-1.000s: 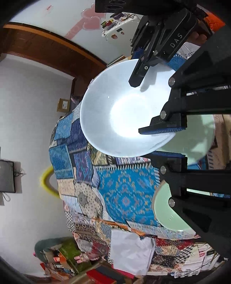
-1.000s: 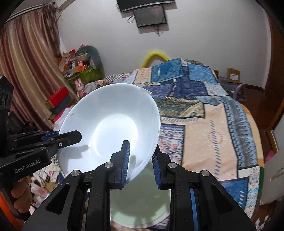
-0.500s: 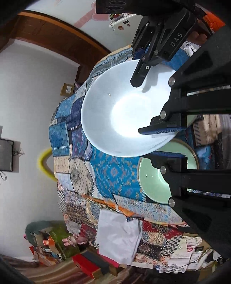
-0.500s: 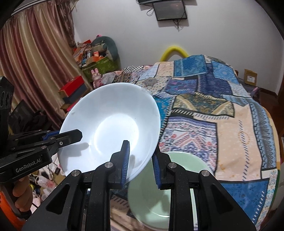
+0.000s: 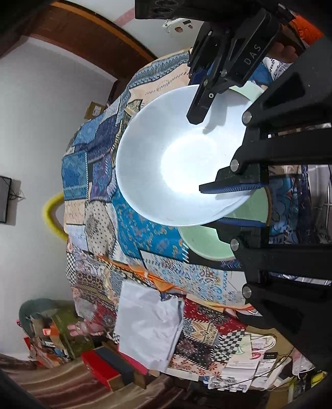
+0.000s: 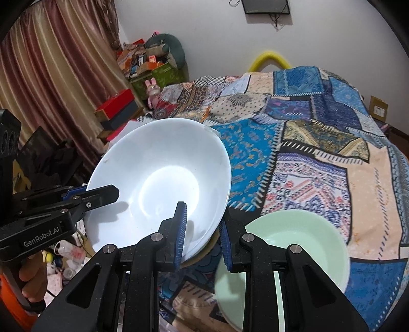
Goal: Organize plates and bowls
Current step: 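Carry the white bowl over the mint green bowl on the stack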
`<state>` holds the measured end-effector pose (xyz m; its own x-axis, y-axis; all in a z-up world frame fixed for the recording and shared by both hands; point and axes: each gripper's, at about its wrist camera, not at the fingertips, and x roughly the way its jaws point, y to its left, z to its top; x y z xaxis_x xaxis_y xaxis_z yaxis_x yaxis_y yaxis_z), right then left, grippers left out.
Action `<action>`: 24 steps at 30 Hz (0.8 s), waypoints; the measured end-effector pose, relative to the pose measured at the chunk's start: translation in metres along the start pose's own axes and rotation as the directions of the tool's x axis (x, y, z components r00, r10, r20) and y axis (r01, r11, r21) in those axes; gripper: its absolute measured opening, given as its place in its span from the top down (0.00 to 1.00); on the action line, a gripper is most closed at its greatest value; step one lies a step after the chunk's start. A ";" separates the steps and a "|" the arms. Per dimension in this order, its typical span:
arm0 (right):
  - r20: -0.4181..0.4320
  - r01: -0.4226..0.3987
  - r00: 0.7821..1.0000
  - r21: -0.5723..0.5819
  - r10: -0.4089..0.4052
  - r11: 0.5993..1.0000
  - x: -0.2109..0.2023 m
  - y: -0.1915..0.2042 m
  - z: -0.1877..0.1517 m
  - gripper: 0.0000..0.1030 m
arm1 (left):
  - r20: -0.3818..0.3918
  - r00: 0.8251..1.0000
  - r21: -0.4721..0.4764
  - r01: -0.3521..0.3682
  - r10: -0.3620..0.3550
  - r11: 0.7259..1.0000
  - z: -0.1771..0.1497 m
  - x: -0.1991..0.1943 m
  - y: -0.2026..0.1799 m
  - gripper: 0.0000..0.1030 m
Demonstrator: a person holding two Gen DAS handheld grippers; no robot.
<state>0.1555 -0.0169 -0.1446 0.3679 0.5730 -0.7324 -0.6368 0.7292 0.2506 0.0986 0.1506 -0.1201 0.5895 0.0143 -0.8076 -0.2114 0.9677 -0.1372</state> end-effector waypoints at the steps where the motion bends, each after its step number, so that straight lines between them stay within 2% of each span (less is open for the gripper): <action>1: -0.004 -0.001 1.000 0.000 0.001 1.000 0.002 0.002 0.000 0.78 | -0.003 1.000 -0.004 -0.002 0.002 1.000 -0.001 0.001 0.003 0.83; 24: -0.131 -0.022 0.991 0.021 0.024 1.000 0.057 0.003 -0.012 0.78 | -0.122 0.993 -0.069 -0.010 0.002 0.998 -0.023 0.051 0.044 0.83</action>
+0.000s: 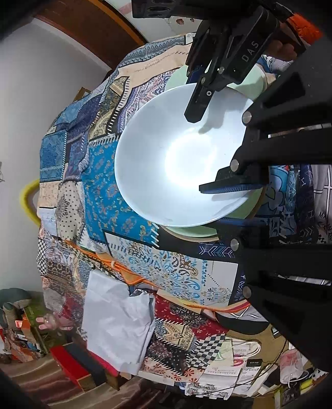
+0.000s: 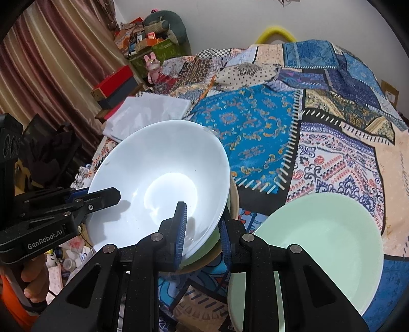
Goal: Organize plates and bowls
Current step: 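Carry the white bowl over the mint green bowl on the stack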
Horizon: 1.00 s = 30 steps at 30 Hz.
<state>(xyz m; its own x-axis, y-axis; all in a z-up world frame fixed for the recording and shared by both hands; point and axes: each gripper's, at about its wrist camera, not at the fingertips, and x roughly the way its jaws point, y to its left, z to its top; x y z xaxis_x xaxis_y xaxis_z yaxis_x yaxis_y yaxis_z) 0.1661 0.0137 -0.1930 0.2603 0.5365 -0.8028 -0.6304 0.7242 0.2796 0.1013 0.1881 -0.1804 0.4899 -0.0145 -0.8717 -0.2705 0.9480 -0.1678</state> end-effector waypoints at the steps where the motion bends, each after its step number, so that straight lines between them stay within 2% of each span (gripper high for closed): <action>1: -0.003 0.001 1.000 -0.001 -0.001 1.000 0.002 0.000 0.000 0.78 | -0.005 1.000 -0.001 -0.001 0.001 1.000 0.000 0.002 0.001 0.83; 17: -0.049 0.001 0.999 0.009 -0.001 1.000 0.013 -0.009 -0.006 0.78 | -0.055 0.998 -0.014 0.003 -0.003 1.000 -0.005 0.023 0.007 0.83; 28: 0.011 0.055 0.998 -0.042 -0.054 0.998 -0.006 -0.005 -0.004 0.76 | -0.042 0.999 -0.017 -0.009 0.009 1.000 -0.004 0.018 0.009 0.83; 30: 0.016 0.055 0.998 -0.047 -0.055 0.997 -0.009 -0.005 -0.004 0.75 | -0.020 0.999 -0.006 -0.046 0.046 0.999 -0.004 0.013 0.007 0.82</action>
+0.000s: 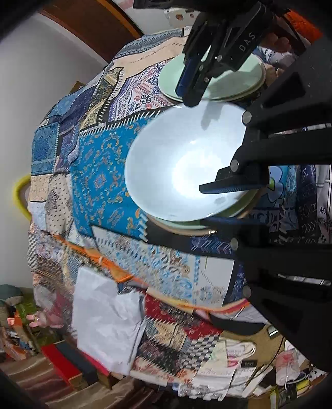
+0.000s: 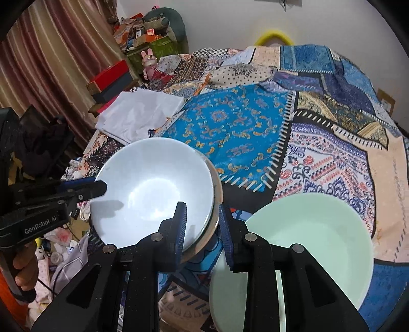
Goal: Organize plates and bowls
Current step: 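Carry the white bowl over the mint green bowl on the stack, then lower the white bowl into the mint green bowl and open both tools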
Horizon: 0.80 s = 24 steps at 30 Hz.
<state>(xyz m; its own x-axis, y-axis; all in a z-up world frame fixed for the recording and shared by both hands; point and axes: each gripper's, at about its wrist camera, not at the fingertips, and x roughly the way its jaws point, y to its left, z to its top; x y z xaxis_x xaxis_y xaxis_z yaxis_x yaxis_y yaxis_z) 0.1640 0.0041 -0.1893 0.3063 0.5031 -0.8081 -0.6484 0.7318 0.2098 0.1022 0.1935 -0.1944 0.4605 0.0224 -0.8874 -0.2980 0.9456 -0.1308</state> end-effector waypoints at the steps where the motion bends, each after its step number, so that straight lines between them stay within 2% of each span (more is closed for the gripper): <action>1: 0.003 0.001 1.000 -0.002 -0.001 1.000 -0.001 0.000 0.000 0.74 | 0.016 1.000 0.008 -0.013 0.013 1.000 0.000 -0.003 -0.001 0.82; 5: 0.012 0.007 1.000 -0.003 -0.007 1.000 -0.005 -0.001 -0.001 0.69 | 0.038 0.999 0.019 0.002 -0.002 1.000 0.000 -0.014 0.000 0.81; 7: 0.021 0.011 1.000 -0.003 -0.011 1.000 -0.007 -0.001 -0.002 0.57 | 0.053 0.999 0.017 -0.003 0.002 1.000 0.000 -0.018 0.000 0.76; 10: 0.032 0.021 0.999 -0.007 -0.020 1.000 -0.009 -0.001 -0.003 0.47 | 0.060 0.998 0.007 -0.001 0.001 1.000 -0.002 -0.020 0.002 0.68; 15: 0.010 0.008 1.000 -0.007 -0.008 1.000 0.000 -0.001 -0.003 0.37 | 0.053 0.999 0.006 0.005 -0.005 1.000 -0.006 -0.016 0.004 0.60; 24: -0.036 0.003 0.999 -0.002 -0.003 1.000 0.020 -0.003 -0.003 0.36 | 0.006 1.000 -0.007 0.024 -0.024 1.000 -0.014 0.005 0.010 0.58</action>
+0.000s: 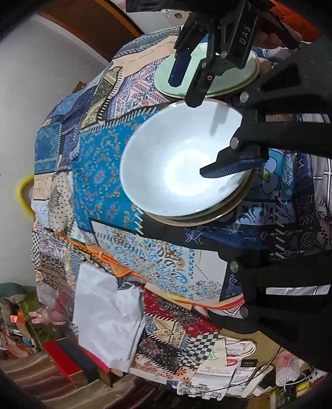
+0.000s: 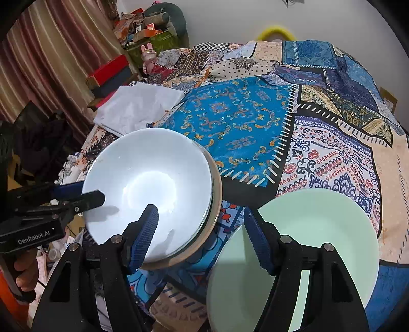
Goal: Organize plates and bowls
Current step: 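Lower the white bowl into the mint green bowl and open both tools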
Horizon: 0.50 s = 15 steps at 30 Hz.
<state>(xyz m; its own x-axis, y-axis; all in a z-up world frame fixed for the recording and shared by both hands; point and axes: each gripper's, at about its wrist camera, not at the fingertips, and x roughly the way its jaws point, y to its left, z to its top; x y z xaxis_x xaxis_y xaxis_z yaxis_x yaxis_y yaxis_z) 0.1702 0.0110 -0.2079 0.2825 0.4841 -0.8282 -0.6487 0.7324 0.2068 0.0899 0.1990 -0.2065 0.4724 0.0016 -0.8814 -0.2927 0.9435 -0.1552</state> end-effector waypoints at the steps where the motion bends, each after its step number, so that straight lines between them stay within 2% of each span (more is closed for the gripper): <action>1: -0.005 -0.004 1.000 0.000 0.004 1.000 0.002 0.000 0.001 0.36 | -0.006 1.000 -0.005 0.002 -0.002 1.000 -0.001 0.003 0.001 0.58; 9: -0.048 -0.040 0.998 0.006 0.040 0.999 0.016 0.002 0.007 0.37 | -0.036 0.999 -0.019 0.039 -0.040 0.999 -0.002 0.021 0.008 0.58; 14: -0.074 -0.034 0.997 -0.021 0.032 0.999 0.025 0.008 0.008 0.43 | -0.059 0.996 -0.042 0.068 -0.070 0.997 -0.005 0.031 0.015 0.56; 15: -0.084 -0.038 0.996 -0.020 0.036 0.999 0.028 0.009 0.008 0.48 | -0.062 0.995 -0.049 0.076 -0.079 0.996 -0.005 0.033 0.018 0.56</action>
<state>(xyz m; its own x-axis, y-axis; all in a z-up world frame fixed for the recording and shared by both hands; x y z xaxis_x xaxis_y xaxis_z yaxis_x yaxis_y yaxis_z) 0.1776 0.0349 -0.2251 0.1980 0.4683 -0.8611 -0.6728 0.7038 0.2280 0.0962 0.2141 -0.2401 0.4416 -0.0934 -0.8923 -0.2964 0.9235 -0.2434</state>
